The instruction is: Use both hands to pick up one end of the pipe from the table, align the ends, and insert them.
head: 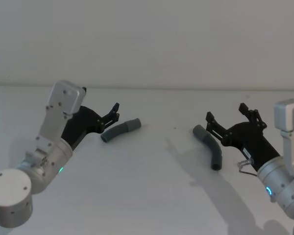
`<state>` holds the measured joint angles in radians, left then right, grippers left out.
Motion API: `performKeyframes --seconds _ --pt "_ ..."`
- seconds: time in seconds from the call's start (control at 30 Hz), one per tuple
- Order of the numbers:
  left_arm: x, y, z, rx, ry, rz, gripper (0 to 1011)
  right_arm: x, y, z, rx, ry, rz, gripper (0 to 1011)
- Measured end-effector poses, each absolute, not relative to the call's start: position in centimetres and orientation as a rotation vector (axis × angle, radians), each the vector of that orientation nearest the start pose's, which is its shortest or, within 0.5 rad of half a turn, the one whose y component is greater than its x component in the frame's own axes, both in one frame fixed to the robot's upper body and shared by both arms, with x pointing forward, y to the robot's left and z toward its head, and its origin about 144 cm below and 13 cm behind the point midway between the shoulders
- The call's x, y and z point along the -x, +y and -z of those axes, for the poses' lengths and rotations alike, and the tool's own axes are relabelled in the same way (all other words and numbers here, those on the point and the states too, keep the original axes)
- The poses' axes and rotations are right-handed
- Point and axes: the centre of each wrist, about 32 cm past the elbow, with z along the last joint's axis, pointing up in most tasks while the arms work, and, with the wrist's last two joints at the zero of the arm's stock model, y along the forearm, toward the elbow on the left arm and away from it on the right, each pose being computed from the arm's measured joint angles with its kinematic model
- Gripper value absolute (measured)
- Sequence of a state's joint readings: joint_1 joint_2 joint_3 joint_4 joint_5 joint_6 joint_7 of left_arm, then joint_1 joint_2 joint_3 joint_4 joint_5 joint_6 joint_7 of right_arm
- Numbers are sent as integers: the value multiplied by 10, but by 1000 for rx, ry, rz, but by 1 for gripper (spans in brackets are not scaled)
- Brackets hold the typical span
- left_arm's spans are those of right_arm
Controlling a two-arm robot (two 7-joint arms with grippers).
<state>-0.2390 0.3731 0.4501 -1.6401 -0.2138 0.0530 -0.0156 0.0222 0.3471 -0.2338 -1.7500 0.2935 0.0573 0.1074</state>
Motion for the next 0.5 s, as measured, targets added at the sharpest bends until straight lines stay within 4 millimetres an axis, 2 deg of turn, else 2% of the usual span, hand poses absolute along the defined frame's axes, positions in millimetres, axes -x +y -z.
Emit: performKeyframes --seconds 0.5 --pt "-501 199 -1230 -115 -71 -1037 1001 -482 -238 -1230 131 -41 1081 1002"
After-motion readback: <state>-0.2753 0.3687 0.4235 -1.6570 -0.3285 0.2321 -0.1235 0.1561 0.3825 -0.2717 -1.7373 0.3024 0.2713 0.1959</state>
